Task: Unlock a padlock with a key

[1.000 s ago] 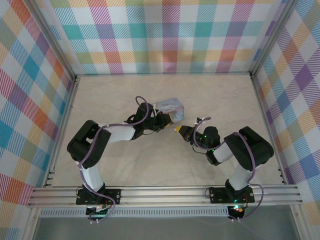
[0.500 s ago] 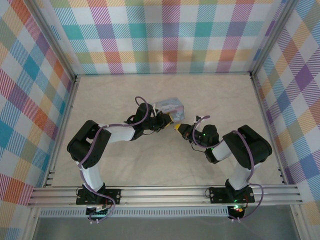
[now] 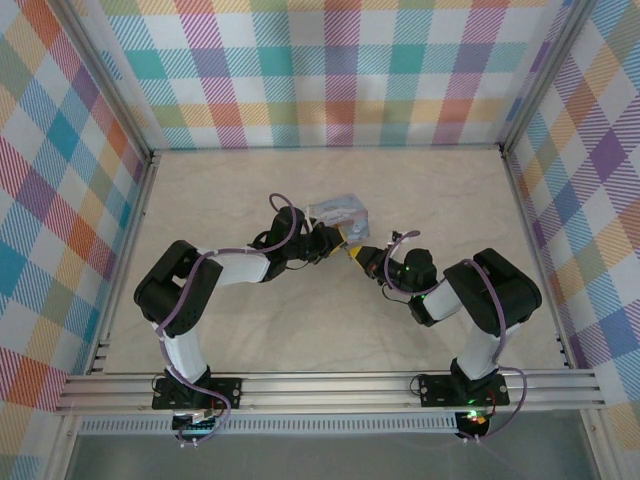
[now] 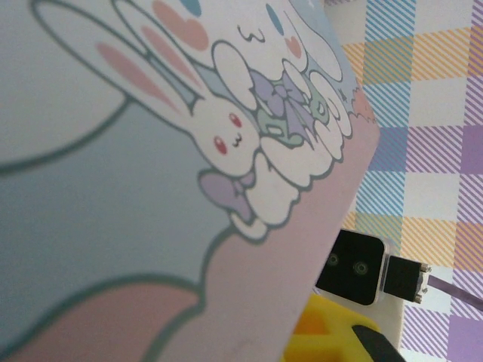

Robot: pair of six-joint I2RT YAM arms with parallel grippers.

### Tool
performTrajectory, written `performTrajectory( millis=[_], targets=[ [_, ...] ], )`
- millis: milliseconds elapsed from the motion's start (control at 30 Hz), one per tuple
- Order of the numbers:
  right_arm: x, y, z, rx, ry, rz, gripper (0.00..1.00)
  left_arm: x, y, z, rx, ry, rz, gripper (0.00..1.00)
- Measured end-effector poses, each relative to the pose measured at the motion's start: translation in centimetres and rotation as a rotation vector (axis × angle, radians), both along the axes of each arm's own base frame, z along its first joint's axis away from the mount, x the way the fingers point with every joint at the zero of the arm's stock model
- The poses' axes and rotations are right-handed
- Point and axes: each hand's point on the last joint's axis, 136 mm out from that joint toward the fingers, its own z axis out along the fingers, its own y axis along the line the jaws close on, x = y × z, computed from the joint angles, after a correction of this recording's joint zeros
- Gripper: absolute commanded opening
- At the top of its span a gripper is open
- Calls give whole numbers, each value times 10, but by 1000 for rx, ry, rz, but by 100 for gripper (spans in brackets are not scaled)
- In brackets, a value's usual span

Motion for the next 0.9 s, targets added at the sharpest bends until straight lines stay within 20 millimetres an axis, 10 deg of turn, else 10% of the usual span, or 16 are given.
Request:
performTrajectory(
  millis=[900],
  targets=[
    [3, -1, 14, 59, 24, -37, 0, 3, -1, 6, -68, -11, 23, 11]
  ],
)
